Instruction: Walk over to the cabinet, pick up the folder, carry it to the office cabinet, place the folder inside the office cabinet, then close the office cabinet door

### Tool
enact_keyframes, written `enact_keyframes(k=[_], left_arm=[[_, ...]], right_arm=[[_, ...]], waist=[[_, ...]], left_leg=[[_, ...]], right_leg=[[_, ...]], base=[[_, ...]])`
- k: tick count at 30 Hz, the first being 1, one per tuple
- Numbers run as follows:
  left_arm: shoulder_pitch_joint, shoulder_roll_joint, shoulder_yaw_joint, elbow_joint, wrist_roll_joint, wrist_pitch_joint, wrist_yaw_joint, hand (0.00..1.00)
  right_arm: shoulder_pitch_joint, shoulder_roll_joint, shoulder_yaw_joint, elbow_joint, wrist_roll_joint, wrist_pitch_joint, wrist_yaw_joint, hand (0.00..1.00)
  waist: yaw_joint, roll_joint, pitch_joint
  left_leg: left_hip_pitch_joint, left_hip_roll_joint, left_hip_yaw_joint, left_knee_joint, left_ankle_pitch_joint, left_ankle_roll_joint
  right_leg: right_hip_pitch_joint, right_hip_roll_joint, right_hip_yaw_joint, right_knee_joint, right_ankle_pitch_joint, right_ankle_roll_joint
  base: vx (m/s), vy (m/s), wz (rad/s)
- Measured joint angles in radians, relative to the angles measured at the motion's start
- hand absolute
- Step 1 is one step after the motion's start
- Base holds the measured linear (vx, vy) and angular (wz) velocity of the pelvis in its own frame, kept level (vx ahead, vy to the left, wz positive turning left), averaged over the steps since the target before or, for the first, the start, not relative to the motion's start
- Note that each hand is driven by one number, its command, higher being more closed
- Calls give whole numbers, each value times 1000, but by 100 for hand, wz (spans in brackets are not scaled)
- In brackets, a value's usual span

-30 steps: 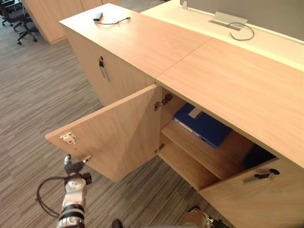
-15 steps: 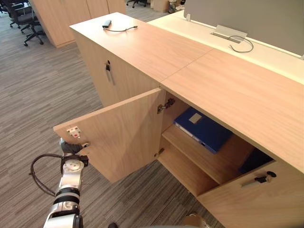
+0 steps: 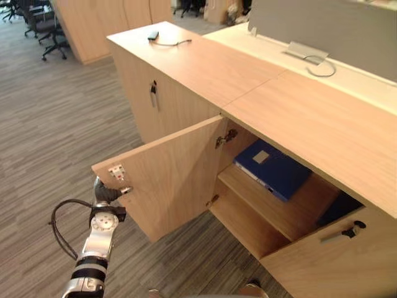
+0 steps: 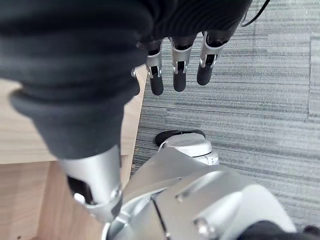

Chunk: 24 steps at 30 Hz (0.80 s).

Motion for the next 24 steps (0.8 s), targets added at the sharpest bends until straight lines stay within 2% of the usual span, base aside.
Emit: enact_keyframes(k=[1, 2, 3, 4, 6, 7, 8, 10, 11, 13, 14, 16, 18, 19, 21, 24], left_arm=[[30, 3, -1, -40, 2, -1, -11, 0], [48, -4, 0, -55, -1, -2, -15, 0], [86, -14, 11, -89, -11, -7, -35, 0], [136, -43, 14, -139, -33, -12, -63, 0], [220, -93, 5, -209, -96, -30, -108, 0], [246, -109, -5, -225, -112, -34, -115, 0], [288, -154, -22, -253, -164, -44, -132, 0], [311, -184, -41, -263, -209, -44, -140, 0], [326, -193, -71, -263, -236, -44, -147, 0], [327, -190, -116, -260, -244, -42, -151, 0], [325, -192, -175, -251, -246, -43, -161, 0], [325, -190, -284, -252, -251, -45, -188, 0], [264, -192, -388, -240, -269, -46, -226, 0], [217, -191, -460, -239, -269, -49, -267, 0], [132, -227, -499, -220, -289, -54, -280, 0], [50, -219, -607, -225, -317, -89, -351, 0]], right_arm=[[-7, 7, 1, -5, 24, -11, 1, 0], [-13, 6, 0, -6, 34, -15, 3, 0], [-39, 9, -11, -4, 39, -11, 5, 0], [-27, 15, -27, -23, 41, -22, 43, 0], [-25, 19, -38, -16, 31, -17, 47, 0], [-27, 13, -39, -6, 30, -13, 43, 0], [-33, 0, -43, 12, 17, -3, 38, 0], [-38, -1, -63, 19, -9, 12, 32, 0], [-42, 1, -59, 24, -28, 19, 29, 0], [-46, -1, -58, 32, -49, 20, 29, 0], [-46, -6, -57, 33, -68, 20, 31, 0], [-45, -19, -57, 30, -88, 19, 29, 0], [-47, -19, -57, 30, -88, 16, 27, 0], [-46, -21, -58, 31, -88, 16, 21, 0], [-41, -23, -58, 31, -88, 17, 14, 0], [-35, -24, -56, 30, -88, 17, 8, 0]], waist=[[-1, 1, 5], [0, 27, 6], [-2, 44, 32], [-28, 55, 39], [-28, 55, 42], [-26, 57, 42], [-20, 65, 43], [-7, 72, 50], [-1, 70, 52], [-5, 68, 52], [-11, 73, 58], [-12, 102, 46], [-26, 101, 42], [-35, 100, 43], [-46, 101, 42], [-67, 103, 40]], left_leg=[[-28, -17, -2, 60, -39, 50], [-36, -8, 11, 63, -47, 73], [-20, 19, 90, 49, -33, 107], [-8, 21, 123, 14, -8, 124], [28, 21, 190, -53, 32, 122], [38, 20, 222, -77, 40, 116], [44, 13, 295, -131, 62, 101], [48, 3, 357, -184, 75, 79], [46, 0, 392, -197, 78, 75], [44, 0, 422, -184, 78, 74], [31, 12, 423, -157, 78, 73], [21, 48, 367, -96, 79, 67], [28, 76, 374, -85, 74, 62], [26, 97, 389, -62, 62, 68], [27, 130, 416, -17, 40, 80], [47, 167, 432, 70, 16, 103]], right_leg=[[-33, 1, -2, -33, 88, -66], [-44, 18, -4, -79, 161, -101], [-78, 17, -60, -6, 162, -185], [-123, -10, -114, 263, -37, -182], [-121, 3, -179, 500, -202, -189], [-104, 9, -216, 536, -238, -185], [-68, 28, -294, 550, -319, -130], [-29, 59, -352, 476, -359, -99], [7, 99, -349, 356, -361, -94], [21, 123, -319, 265, -379, -61], [21, 151, -305, 218, -404, -56], [10, 200, -274, 187, -404, -55], [-9, 234, -240, 184, -404, -55], [-20, 250, -221, 180, -404, -56], [-33, 272, -186, 180, -404, -56], [-41, 301, -110, 182, -402, -71]], base=[[-194, 283, -97], [-260, 259, -118], [-259, 222, -90], [-228, 210, -73], [-106, 190, -57], [-113, 219, -93], [-91, 169, -81], [-94, 137, -97], [-117, 76, -99], [-126, -51, -76], [-97, -124, -56], [-56, -132, -60], [-12, -123, -66], [-2, -87, -56], [48, -40, -65], [133, 5, -80]])
